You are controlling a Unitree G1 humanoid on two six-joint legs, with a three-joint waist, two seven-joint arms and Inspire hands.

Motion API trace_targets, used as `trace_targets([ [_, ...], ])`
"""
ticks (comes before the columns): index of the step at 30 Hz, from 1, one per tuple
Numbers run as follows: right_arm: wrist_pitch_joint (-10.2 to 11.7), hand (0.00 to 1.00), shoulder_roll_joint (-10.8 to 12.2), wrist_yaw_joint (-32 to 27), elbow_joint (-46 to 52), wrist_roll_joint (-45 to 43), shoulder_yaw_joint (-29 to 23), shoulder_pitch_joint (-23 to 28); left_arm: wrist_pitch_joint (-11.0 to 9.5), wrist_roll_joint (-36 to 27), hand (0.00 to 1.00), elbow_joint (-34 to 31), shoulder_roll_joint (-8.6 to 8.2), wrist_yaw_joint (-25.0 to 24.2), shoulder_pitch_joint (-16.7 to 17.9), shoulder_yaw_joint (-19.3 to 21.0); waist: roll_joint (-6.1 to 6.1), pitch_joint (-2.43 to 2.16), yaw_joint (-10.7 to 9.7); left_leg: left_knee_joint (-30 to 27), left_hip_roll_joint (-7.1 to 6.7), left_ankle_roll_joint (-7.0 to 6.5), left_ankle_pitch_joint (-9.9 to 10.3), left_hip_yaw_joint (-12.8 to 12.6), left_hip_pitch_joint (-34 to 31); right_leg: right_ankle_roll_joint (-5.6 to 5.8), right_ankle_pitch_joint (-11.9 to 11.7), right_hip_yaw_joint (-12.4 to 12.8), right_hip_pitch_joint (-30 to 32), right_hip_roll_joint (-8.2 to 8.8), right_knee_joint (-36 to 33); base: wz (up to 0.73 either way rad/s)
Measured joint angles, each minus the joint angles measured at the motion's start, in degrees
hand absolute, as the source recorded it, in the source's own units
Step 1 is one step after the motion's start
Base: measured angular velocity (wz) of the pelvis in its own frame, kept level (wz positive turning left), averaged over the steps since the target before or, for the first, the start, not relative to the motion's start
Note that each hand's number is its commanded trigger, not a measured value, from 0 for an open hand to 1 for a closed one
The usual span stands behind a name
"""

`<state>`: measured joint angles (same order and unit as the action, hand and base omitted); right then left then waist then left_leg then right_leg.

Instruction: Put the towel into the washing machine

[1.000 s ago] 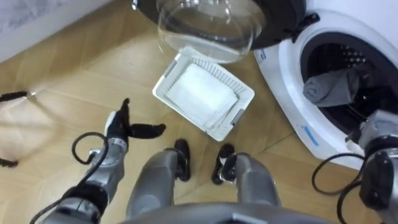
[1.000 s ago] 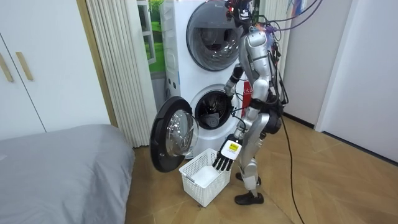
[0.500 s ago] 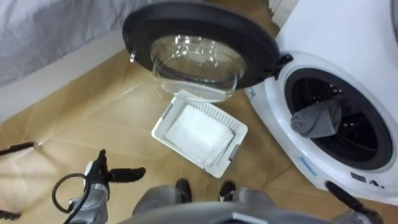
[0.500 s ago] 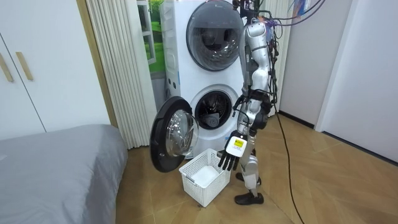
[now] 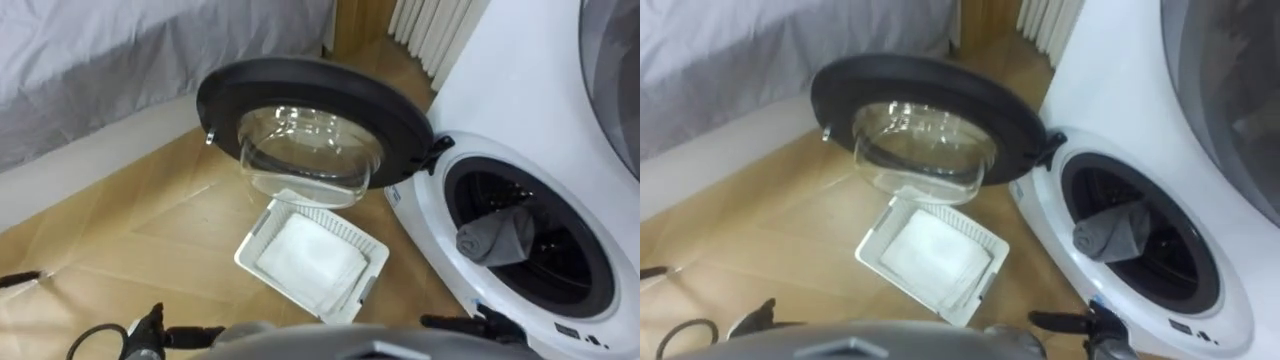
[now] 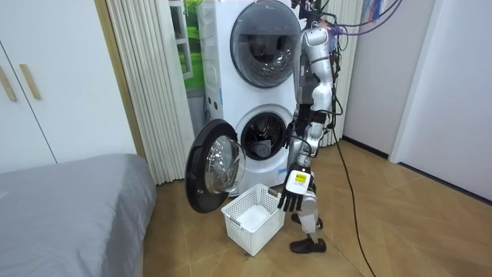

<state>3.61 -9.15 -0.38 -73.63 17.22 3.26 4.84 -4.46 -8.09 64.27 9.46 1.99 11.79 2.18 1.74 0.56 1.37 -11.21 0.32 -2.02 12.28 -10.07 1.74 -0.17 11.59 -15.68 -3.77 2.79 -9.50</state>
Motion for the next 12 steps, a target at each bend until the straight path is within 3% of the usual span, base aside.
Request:
trace_targets([
  [4,0.0,0.00,0.0,1.0,0.1,-1.9,-0.2,0.3,0.5,1.1,0.00,0.0,-0.03,-0.3,0.0,0.1,-0.19,-0.02,0.0,0.0,0.00,0.00,0.0,0.3,0.1,0.00,0.0,-0.1,-0.2,-0.02,-0.1,0.06],
  [7,0.0,0.00,-0.2,1.9,-0.2,-3.5,-0.3,0.3,0.9,1.5,0.00,0.3,-1.12,-0.4,-0.5,2.4,-0.53,0.07,0.4,0.3,-0.03,0.12,0.1,1.1,0.3,-0.05,-0.1,-0.1,-0.3,-0.16,-0.3,0.05],
  [12,-1.9,0.00,-0.3,3.2,-0.7,-3.8,-0.1,0.3,3.6,1.4,0.00,1.1,-1.25,-0.5,-0.4,2.7,-0.73,0.04,0.6,0.5,0.00,0.17,0.6,1.4,2.2,-0.03,-0.3,0.2,-2.0,-0.31,-0.1,0.00],
])
